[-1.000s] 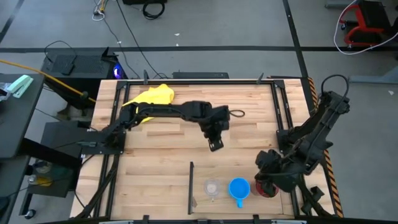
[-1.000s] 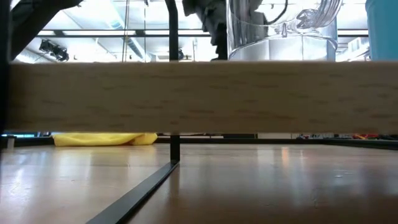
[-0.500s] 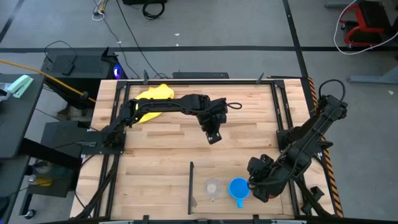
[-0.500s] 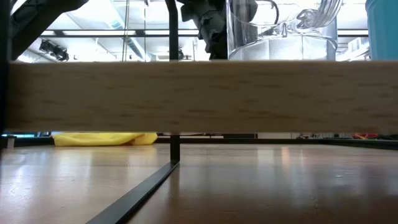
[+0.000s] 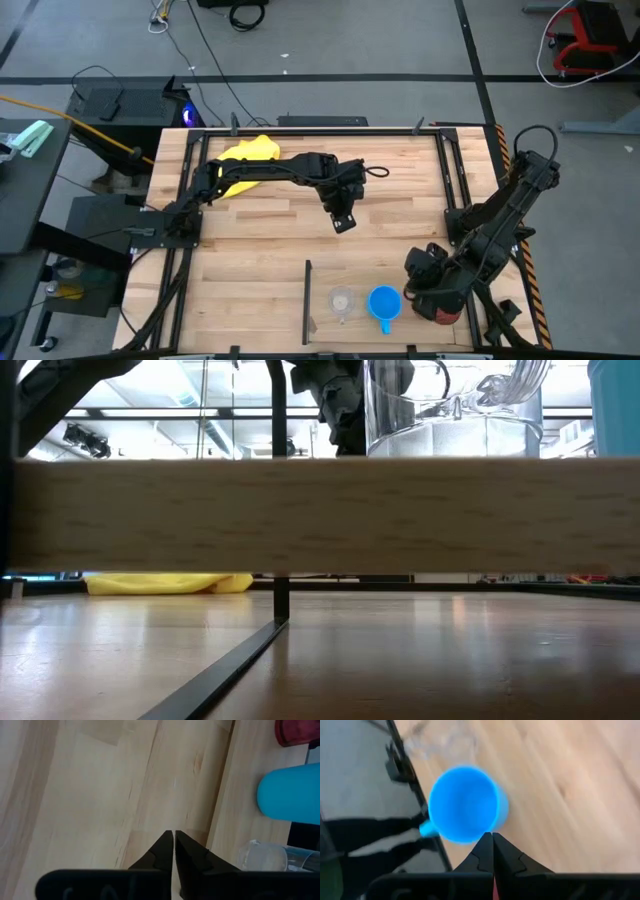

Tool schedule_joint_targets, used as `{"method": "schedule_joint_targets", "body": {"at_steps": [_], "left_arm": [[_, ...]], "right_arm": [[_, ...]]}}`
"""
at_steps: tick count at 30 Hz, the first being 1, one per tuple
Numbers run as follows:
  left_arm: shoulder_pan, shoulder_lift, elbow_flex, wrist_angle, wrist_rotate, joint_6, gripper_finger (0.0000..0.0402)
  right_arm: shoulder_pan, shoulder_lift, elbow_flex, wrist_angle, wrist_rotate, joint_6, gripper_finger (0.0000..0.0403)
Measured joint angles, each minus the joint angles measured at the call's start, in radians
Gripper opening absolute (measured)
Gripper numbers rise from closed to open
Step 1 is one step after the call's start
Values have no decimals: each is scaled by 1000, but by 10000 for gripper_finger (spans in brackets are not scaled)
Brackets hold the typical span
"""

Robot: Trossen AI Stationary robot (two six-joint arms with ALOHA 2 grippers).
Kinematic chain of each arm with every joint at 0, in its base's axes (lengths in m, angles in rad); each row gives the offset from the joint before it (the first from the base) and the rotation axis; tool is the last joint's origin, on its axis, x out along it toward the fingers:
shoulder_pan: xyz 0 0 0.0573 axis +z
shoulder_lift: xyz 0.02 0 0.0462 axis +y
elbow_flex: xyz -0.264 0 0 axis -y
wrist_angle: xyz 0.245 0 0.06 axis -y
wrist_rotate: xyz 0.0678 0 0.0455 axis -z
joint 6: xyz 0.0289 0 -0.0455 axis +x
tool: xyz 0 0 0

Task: Stack small to large cups/mugs on shelf
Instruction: Return to Home Position

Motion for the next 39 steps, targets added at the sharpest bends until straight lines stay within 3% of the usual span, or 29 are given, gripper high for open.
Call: {"method": "schedule_joint_targets", "body": {"at_steps": [6, 13, 20, 31, 34, 37, 39], "left_arm": [[0, -13, 0, 14, -2, -3, 26], [5, -137, 0, 14, -12, -7, 16], [-13, -336, 1, 11, -170, -4, 26], [-181, -616, 1, -45, -498, 70, 18], [-239, -666, 2, -84, -607, 98, 16], [-277, -703, 2, -155, -632, 59, 20], [-306, -717, 1, -206, -634, -13, 23]], "right_arm": [[-20, -48, 48, 1, 145, -78, 3], [-30, -170, 113, 3, 374, -155, 8], [2, -286, 144, 27, 605, -193, 10], [154, -314, 144, 50, 622, -232, 12], [184, -322, 143, 48, 572, -238, 12], [211, -331, 143, 51, 488, -210, 11], [233, -329, 143, 54, 493, -196, 11]]}}
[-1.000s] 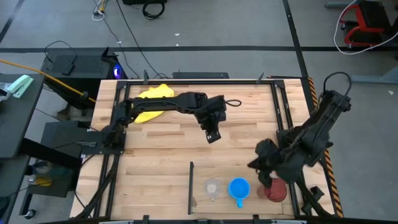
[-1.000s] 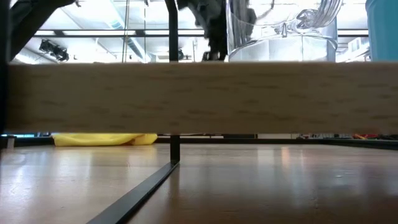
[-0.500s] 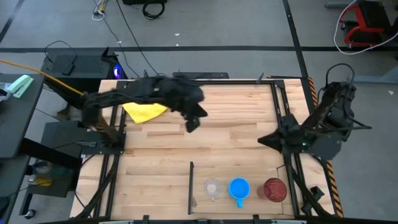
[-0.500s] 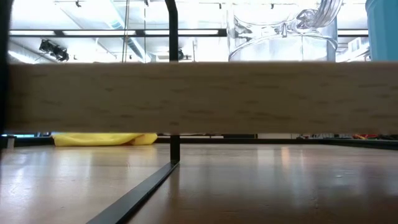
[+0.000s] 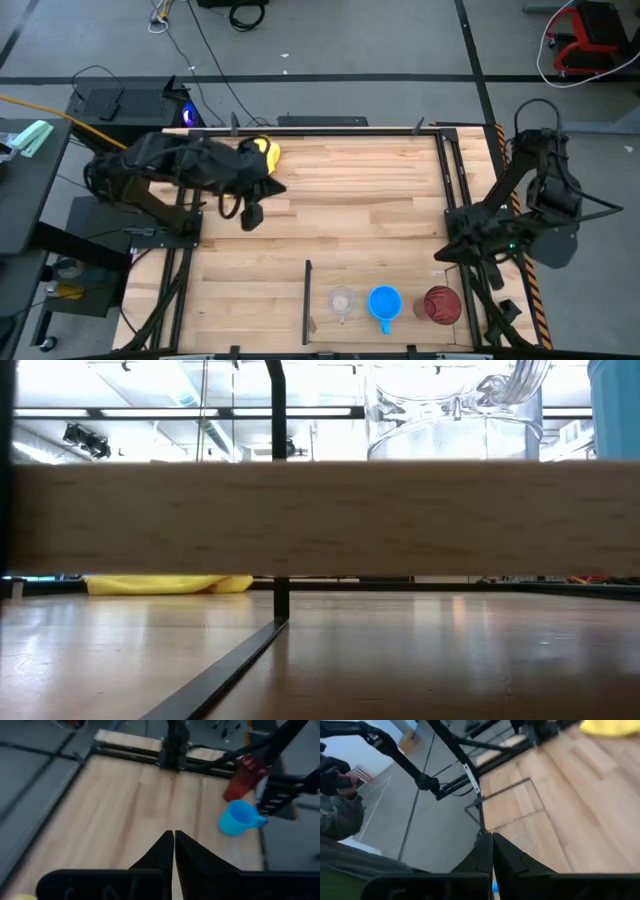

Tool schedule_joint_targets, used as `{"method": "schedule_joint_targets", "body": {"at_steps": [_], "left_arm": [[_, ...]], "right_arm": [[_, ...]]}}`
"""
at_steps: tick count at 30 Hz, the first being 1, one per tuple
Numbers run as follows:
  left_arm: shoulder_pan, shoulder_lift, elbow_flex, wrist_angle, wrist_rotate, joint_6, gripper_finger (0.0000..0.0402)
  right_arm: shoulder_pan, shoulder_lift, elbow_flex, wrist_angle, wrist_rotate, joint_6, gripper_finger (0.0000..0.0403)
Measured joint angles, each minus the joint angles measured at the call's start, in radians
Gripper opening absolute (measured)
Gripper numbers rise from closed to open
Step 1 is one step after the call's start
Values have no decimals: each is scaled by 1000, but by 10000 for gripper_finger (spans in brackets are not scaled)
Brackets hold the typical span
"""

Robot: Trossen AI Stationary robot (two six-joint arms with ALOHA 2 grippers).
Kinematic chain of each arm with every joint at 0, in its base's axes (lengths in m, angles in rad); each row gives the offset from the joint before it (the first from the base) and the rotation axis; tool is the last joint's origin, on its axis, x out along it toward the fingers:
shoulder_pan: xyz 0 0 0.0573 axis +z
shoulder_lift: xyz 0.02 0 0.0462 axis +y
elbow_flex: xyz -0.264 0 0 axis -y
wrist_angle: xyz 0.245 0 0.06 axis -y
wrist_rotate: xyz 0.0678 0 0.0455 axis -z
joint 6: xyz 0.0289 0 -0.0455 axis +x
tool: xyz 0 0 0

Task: Stack small to large cups/mugs on shelf
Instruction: Return to Home Position

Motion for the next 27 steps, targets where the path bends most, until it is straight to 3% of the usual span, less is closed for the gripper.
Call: {"method": "schedule_joint_targets", "body": {"at_steps": [3, 11, 16, 20, 24, 27], "left_arm": [[-31, -11, -1, -28, 5, -69, 28], [-59, -18, -14, 33, 23, -57, 21], [-43, -85, -201, 403, 302, 64, 16], [23, -176, -416, 668, 499, 54, 20], [104, -258, -580, 776, 561, 1, 28], [142, -303, -655, 870, 615, -6, 31]], "right_arm": [[30, 0, -1, 29, 81, -44, 13], [193, -8, -2, 206, 378, -191, 13], [255, -3, -4, 279, 422, -230, 13], [229, -6, -29, 490, 290, -397, 14], [187, 1, -41, 802, 45, -688, 12], [152, 4, -41, 915, -104, -814, 13]]}}
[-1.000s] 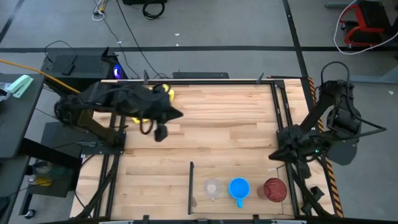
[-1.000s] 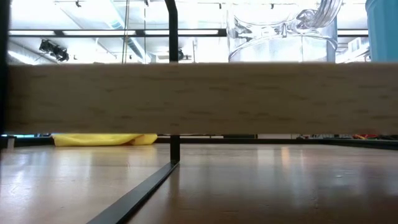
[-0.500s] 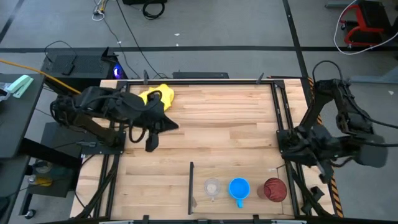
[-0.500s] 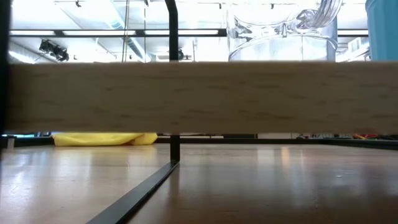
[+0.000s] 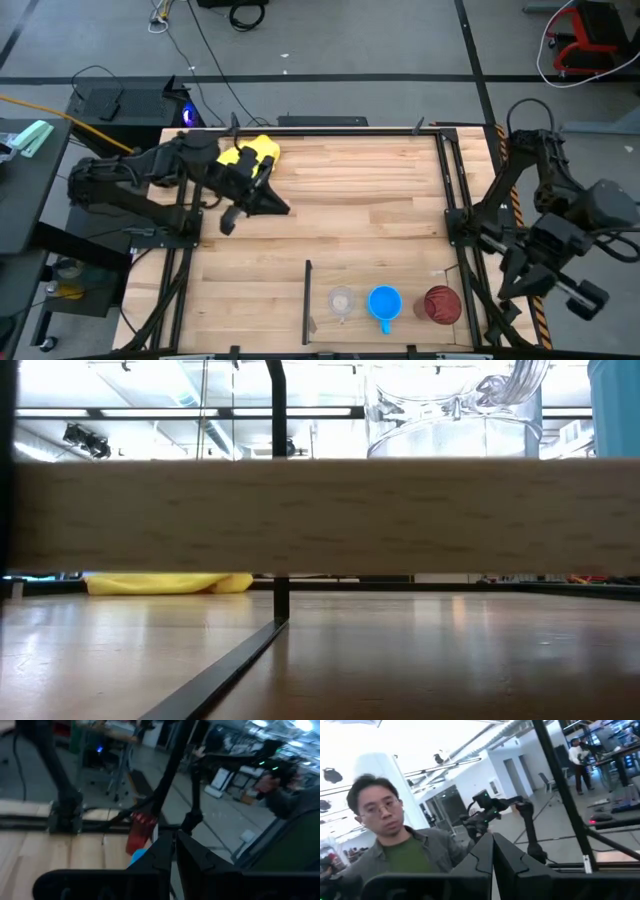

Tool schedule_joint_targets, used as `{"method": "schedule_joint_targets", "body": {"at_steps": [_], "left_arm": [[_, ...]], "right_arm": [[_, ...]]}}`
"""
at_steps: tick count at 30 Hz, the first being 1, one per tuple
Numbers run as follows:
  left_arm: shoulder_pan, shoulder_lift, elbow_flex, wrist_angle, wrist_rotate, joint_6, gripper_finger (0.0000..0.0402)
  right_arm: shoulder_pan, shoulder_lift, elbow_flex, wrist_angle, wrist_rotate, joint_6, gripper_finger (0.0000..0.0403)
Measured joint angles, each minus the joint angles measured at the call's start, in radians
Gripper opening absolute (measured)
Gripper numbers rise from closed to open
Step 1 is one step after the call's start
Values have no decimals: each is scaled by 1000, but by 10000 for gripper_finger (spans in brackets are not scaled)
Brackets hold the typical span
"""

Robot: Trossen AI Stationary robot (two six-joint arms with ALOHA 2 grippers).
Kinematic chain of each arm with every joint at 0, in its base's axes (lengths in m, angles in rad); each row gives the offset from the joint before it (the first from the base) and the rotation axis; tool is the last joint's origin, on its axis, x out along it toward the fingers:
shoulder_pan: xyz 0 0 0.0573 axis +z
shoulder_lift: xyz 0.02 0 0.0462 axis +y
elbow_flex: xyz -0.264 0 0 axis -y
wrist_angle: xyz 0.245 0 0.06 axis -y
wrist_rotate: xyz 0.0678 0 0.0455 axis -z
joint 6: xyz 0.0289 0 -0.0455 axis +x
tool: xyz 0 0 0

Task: Stack small to large cups/mugs on shelf
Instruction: Return to Home Position

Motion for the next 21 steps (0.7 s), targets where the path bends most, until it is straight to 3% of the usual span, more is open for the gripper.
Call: {"method": "schedule_joint_targets", "body": {"at_steps": [4, 11, 15, 21], "left_arm": [[28, -36, -53, 88, 100, 1, 29], [59, -41, -82, 82, 192, -4, 21], [88, -42, -108, 93, 230, -3, 25], [149, -41, -113, 129, 312, 16, 33]], "right_arm": [[-64, -1, -1, -3, -70, 13, 14], [-261, 6, -2, 53, -401, 59, 12], [-364, -11, -2, 29, -518, 22, 12], [-563, -139, -2, -100, -526, -63, 15]]}}
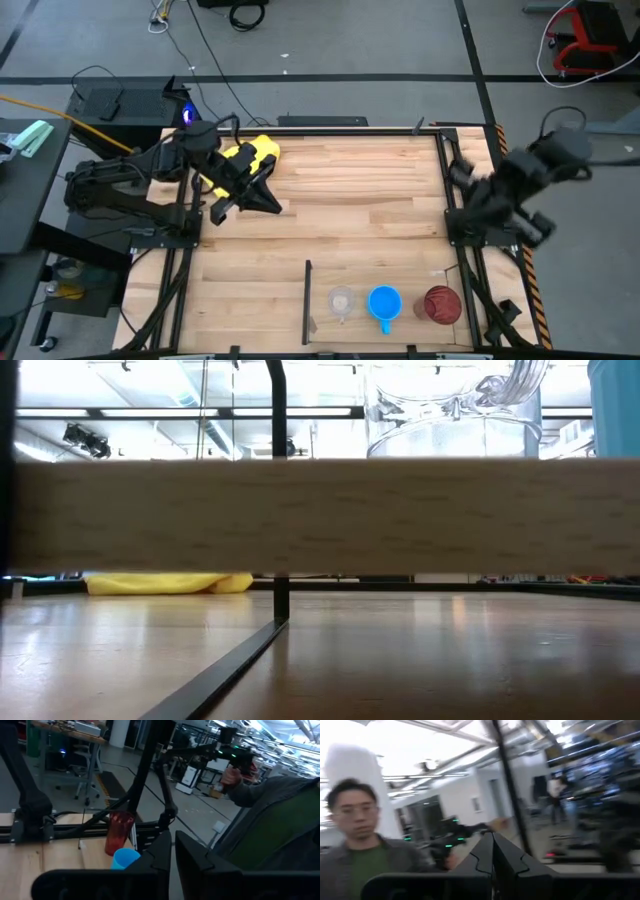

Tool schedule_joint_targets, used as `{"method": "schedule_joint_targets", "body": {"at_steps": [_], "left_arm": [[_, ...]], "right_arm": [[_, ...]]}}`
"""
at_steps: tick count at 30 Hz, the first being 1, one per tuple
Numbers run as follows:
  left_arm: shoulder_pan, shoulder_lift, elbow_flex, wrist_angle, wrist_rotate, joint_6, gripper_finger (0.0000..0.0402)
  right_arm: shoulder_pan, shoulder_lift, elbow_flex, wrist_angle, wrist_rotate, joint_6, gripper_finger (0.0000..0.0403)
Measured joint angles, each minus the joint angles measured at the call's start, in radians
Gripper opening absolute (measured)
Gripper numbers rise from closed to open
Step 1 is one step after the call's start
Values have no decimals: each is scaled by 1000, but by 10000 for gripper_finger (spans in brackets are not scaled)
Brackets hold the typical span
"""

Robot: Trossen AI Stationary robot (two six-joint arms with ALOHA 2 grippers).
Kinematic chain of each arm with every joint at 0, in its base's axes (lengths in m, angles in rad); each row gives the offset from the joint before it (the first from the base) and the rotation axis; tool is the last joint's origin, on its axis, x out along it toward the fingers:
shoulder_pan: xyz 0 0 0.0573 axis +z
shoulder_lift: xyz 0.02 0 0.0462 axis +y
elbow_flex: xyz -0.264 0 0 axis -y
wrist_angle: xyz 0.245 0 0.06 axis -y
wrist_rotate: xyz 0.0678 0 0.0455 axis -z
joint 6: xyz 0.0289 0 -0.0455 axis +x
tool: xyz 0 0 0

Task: Stack small to large cups/mugs on shelf
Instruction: Return to Home Position

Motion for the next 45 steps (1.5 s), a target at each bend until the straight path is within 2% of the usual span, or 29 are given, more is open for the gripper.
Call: {"method": "schedule_joint_targets", "body": {"at_steps": [4, 7, 12, 17, 21, 27, 30, 34, 41, 45], "left_arm": [[27, 0, 0, 0, 30, 25, 33], [37, 0, 0, 1, 40, 26, 29], [53, 0, 0, 1, 60, 27, 23], [105, 0, 0, 22, 104, 26, 29], [161, 1, 0, 42, 149, 15, 35], [216, 1, 0, 57, 191, 0, 33], [231, 5, 0, 60, 208, 0, 28], [237, 33, 1, 71, 236, -6, 25], [184, 104, 2, 216, 242, -68, 34], [246, 103, 2, 234, 264, -105, 35]], "right_arm": [[-104, -113, 0, -118, 26, -37, 15], [-141, -207, 0, -182, 64, -63, 14], [-144, -344, 2, -220, 66, -136, 13], [-144, -426, 1, -242, 96, -177, 13], [-144, -465, -90, -158, 110, -148, 14], [-144, -530, -441, 184, 89, -77, 16], [-144, -576, -548, 297, 102, -102, 16], [-144, -659, -604, 319, 137, -115, 16], [-144, -767, -647, 328, 135, -169, 16], [-144, -784, -681, 328, 135, -167, 16]]}}
